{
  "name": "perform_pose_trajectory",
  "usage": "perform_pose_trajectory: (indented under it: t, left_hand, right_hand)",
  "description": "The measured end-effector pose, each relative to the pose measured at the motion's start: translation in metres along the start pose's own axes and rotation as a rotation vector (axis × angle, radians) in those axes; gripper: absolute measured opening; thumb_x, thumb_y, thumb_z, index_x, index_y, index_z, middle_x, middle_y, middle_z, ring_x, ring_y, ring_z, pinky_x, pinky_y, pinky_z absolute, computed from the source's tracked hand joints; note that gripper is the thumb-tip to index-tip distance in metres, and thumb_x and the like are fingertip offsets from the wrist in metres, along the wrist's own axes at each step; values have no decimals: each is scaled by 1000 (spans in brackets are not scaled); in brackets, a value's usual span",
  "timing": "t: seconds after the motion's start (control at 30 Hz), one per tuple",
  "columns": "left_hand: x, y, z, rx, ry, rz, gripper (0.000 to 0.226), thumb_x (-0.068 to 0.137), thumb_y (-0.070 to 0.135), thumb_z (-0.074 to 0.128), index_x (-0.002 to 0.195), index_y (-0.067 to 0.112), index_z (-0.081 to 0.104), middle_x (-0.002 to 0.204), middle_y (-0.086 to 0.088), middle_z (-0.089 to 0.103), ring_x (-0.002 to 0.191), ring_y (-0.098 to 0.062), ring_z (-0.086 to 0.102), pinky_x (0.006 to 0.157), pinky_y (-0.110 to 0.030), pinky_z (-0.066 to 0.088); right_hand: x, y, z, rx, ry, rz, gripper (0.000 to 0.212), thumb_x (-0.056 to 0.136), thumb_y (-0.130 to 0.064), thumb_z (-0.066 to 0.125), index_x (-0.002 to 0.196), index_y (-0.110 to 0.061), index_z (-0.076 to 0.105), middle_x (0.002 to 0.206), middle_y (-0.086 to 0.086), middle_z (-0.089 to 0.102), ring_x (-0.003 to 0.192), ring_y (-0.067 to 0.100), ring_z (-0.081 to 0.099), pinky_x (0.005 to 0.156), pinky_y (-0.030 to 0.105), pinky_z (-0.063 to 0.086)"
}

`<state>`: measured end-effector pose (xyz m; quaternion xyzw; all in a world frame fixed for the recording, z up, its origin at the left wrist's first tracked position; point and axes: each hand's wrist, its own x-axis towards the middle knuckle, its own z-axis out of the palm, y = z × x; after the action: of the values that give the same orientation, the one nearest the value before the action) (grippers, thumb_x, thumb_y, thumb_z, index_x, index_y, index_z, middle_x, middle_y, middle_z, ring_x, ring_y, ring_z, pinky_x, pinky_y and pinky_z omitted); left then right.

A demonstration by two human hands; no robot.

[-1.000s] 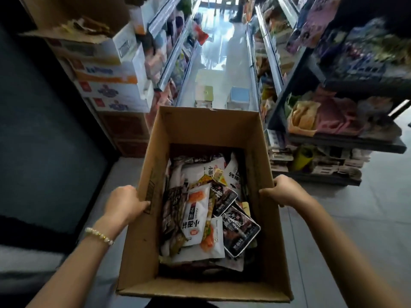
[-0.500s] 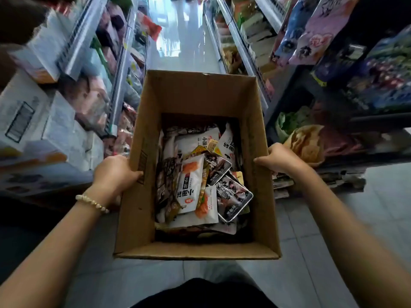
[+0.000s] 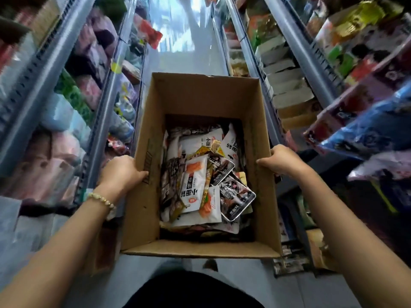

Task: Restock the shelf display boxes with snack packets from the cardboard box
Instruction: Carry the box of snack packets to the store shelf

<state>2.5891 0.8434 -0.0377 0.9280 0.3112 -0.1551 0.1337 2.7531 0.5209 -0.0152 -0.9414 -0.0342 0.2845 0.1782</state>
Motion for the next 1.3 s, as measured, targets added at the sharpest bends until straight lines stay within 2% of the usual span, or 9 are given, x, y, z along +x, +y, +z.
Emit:
perform_pose_trajectory:
  t: [0.17, 0.33, 0.47, 0.6, 0.73, 0.8, 1.0, 1.17, 1.3]
  left_hand:
    - [136, 25, -25, 47, -25, 58, 36, 87, 44, 63, 100, 12, 71, 104, -12, 69, 101, -32, 63, 74, -33, 48]
    - [250, 56, -45, 10, -48, 39, 38, 85, 44, 66, 96, 8, 70, 102, -14, 70, 98, -33, 65, 76, -36, 52]
    - [332, 93, -56, 6, -53, 46, 37, 87, 40, 65, 100, 6, 68, 106, -16, 68, 102, -35, 63, 78, -37, 50]
    - [408, 128, -48, -4, -78, 35, 35, 89, 39, 63, 97, 6, 69, 103, -16, 69, 99, -35, 64, 69, -32, 44]
    - [478, 166, -19, -50, -83, -37, 34, 89, 39, 63, 96, 6, 69, 101, -16, 70, 96, -35, 64, 68, -33, 43]
    - [509, 182, 1, -62, -94, -57, 33, 89, 38, 63, 97, 6, 68, 101, -16, 69, 98, -35, 64, 71, -34, 46]
    - [580, 211, 72, -20, -142, -101, 35, 93, 40, 58, 100, 7, 68, 101, -11, 70, 97, -30, 65, 69, -31, 46]
    - [624, 228, 139, -27, -187, -123, 32, 93, 39, 57, 99, 11, 70, 100, -9, 71, 95, -27, 66, 66, -29, 44]
    - [644, 232, 186, -20, -215, -130, 31, 92, 41, 59, 98, 13, 71, 99, -7, 71, 94, -25, 66, 64, -26, 41]
  right_hand:
    - [114, -47, -24, -8, 9, 54, 36, 87, -38, 66, 99, -4, 63, 95, 11, 68, 85, 26, 66, 78, 38, 54]
    - [215, -83, -48, 13, -6, 118, 36, 88, -38, 64, 101, -5, 63, 94, 10, 68, 80, 25, 66, 66, 33, 52]
    - [295, -101, -72, 3, -7, 141, 34, 87, -38, 65, 98, -6, 63, 95, 12, 68, 83, 28, 66, 74, 38, 54]
    - [383, -109, -93, -9, -28, 116, 33, 87, -37, 65, 92, -5, 64, 90, 13, 69, 79, 29, 66, 76, 42, 56]
    - [469, -103, -102, -48, -54, 123, 34, 89, -40, 63, 92, -5, 64, 77, 6, 64, 67, 20, 60, 56, 28, 45]
    - [509, -97, -100, -62, -62, 133, 31, 90, -39, 62, 94, -8, 64, 81, 6, 66, 64, 15, 58, 52, 25, 40]
    - [612, -67, -73, -89, -77, 183, 30, 91, -38, 61, 91, -8, 65, 89, 8, 68, 78, 24, 63, 63, 30, 47]
    - [679, -35, -31, -133, -110, 203, 29, 91, -39, 60, 92, -11, 65, 96, 9, 68, 86, 27, 62, 68, 32, 45]
    - [714, -7, 1, -135, -126, 221, 32, 91, -40, 61, 101, -11, 67, 100, 9, 69, 92, 28, 64, 72, 33, 48]
